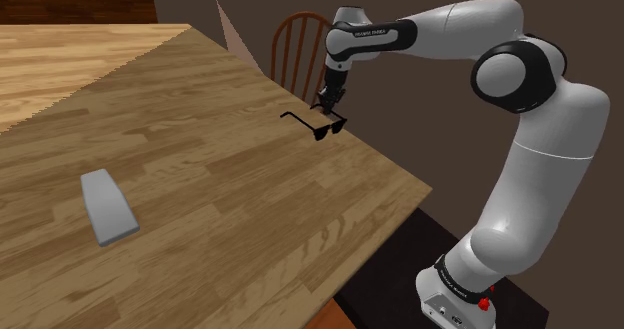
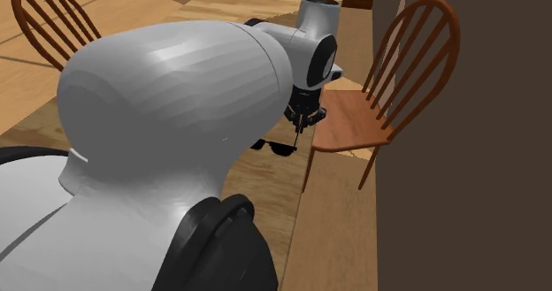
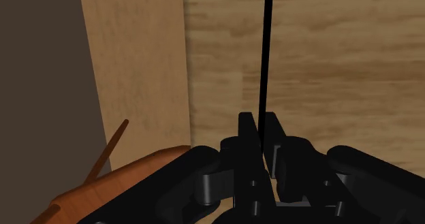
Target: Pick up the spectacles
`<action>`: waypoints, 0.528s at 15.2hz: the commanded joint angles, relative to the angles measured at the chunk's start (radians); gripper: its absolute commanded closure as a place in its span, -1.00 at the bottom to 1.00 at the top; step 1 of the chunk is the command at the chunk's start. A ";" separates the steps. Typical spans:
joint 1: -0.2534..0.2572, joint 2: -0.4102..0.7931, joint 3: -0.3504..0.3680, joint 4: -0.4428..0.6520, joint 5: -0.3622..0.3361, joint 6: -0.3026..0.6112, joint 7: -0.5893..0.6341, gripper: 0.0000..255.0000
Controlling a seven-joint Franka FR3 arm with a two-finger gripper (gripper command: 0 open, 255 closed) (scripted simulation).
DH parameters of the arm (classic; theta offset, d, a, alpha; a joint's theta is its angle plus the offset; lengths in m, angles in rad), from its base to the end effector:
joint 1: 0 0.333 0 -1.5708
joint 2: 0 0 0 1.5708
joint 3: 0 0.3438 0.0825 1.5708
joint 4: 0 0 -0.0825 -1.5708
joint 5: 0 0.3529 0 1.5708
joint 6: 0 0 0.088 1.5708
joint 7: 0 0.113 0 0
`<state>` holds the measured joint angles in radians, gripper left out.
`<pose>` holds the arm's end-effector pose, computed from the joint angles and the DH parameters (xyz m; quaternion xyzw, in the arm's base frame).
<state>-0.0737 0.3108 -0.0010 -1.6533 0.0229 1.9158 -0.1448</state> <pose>0.6221 -0.0447 0.4590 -0.9992 -0.0309 0.0228 0.0131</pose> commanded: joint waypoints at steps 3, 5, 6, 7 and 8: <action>-0.001 -0.008 0.000 0.042 0.000 -0.050 0.000 1.00; -0.001 -0.013 0.000 0.063 0.000 -0.076 0.001 1.00; -0.001 -0.015 0.000 0.074 -0.001 -0.088 0.001 1.00; -0.001 -0.016 0.000 0.085 -0.001 -0.101 0.001 1.00; -0.001 -0.017 0.000 0.096 -0.001 -0.114 0.001 1.00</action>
<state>-0.0744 0.2932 -0.0014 -1.5700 0.0223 1.8151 -0.1438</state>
